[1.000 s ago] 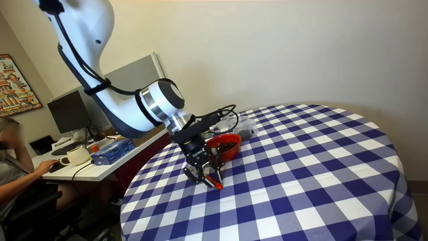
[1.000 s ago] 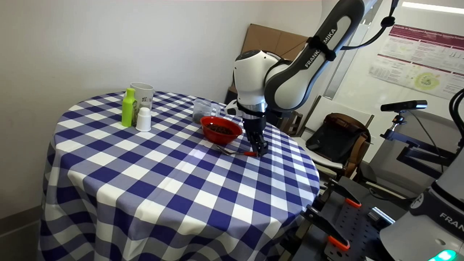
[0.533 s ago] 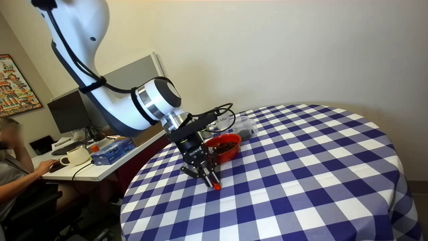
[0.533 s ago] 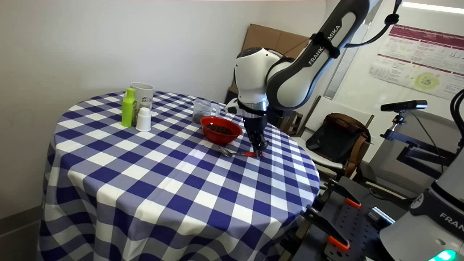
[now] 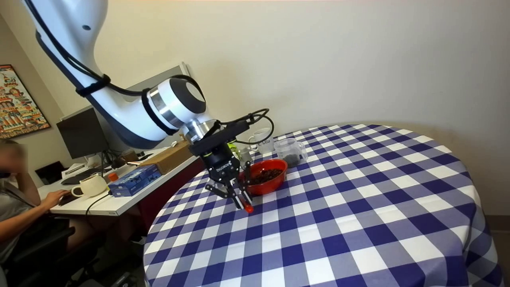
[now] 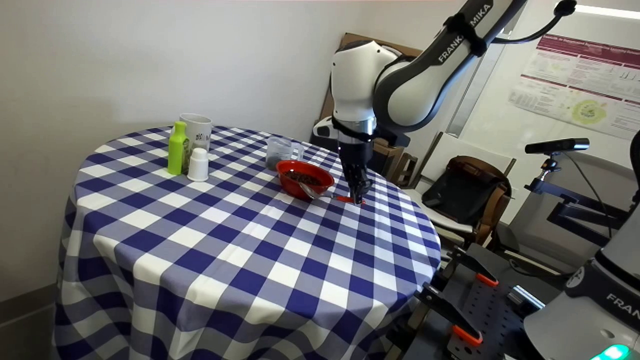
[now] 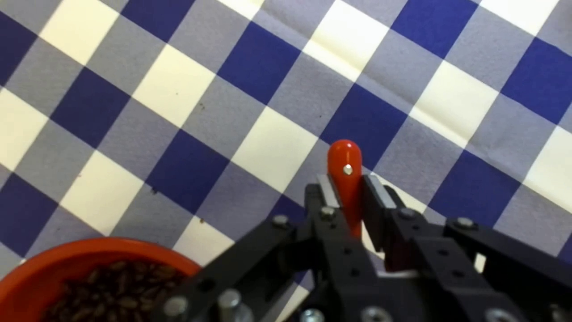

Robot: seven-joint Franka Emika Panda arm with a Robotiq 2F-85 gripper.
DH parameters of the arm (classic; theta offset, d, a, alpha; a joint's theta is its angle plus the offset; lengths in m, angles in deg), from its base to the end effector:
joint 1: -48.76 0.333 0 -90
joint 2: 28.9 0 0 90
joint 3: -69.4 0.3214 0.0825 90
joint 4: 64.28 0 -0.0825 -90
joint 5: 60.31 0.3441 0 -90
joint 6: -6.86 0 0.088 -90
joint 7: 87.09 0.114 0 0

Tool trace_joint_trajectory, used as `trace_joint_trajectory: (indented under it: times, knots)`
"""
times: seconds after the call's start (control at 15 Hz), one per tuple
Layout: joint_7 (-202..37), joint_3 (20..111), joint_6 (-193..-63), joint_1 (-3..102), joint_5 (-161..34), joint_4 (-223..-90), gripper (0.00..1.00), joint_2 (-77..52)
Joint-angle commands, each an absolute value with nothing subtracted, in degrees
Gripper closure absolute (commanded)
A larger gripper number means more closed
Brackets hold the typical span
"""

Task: Put a spoonful of the things in the red bowl into the jug

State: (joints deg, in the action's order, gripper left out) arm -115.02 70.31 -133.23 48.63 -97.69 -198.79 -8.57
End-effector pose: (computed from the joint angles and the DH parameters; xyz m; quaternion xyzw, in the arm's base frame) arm 0.4671 0.0032 0.1972 0.8437 0.4947 -0.1574 0.1366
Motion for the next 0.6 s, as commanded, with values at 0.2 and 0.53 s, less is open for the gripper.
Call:
trace_joint_trajectory:
  times: [0.2,0.53]
  knots:
    - [-114.70,71.97,-118.77,49.31,-86.95,-197.90,0.95,-17.99]
    - [-103.74,70.73,-111.52,51.43,-95.58,-191.13,0.95,-17.44]
